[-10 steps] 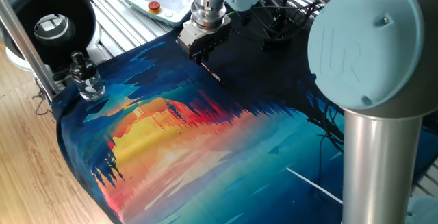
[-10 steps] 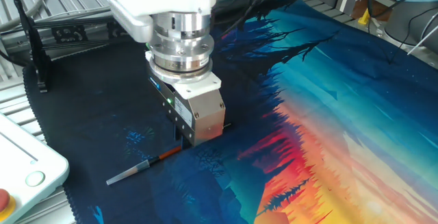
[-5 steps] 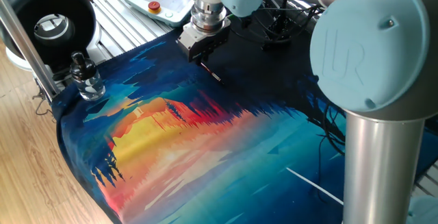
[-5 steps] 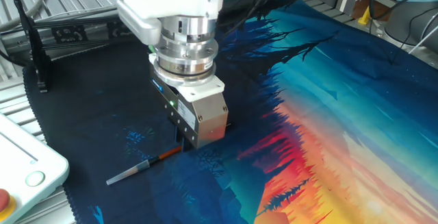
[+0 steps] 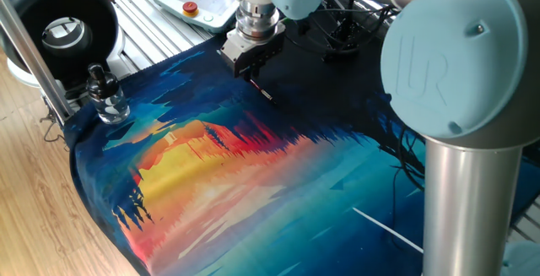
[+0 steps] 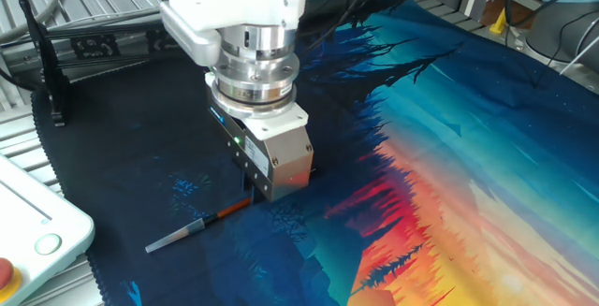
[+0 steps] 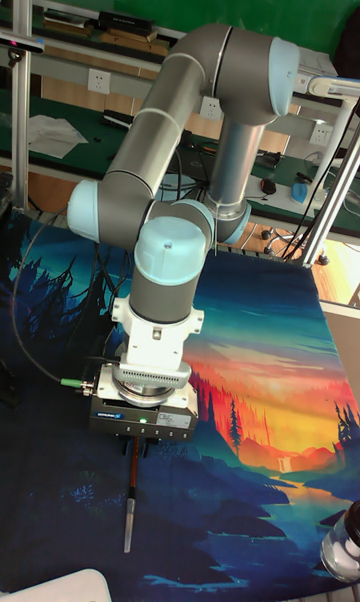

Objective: Place the brush on the pen rack

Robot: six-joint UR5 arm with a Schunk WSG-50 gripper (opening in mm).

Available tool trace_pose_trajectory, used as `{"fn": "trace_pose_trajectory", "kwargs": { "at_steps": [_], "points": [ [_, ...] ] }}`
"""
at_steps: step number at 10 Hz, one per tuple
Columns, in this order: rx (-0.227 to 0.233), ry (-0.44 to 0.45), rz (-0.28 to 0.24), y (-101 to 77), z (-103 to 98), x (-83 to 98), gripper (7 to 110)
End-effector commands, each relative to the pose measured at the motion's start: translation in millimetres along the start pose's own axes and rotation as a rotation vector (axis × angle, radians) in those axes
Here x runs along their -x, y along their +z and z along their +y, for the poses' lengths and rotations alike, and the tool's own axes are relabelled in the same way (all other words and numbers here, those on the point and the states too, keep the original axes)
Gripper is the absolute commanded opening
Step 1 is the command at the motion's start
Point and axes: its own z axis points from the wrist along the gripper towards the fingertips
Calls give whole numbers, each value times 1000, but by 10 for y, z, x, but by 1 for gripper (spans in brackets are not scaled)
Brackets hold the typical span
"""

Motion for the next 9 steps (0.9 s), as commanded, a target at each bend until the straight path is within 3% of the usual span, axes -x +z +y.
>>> {"fn": "trace_pose_trajectory", "kwargs": {
  "at_steps": [1,5,9],
  "points": [
    [1,21,22,-26,33,49,22],
    [-29,22,84,39,-71,29,22],
    [-33,50,140,98,-26,-36,22]
  ]
}}
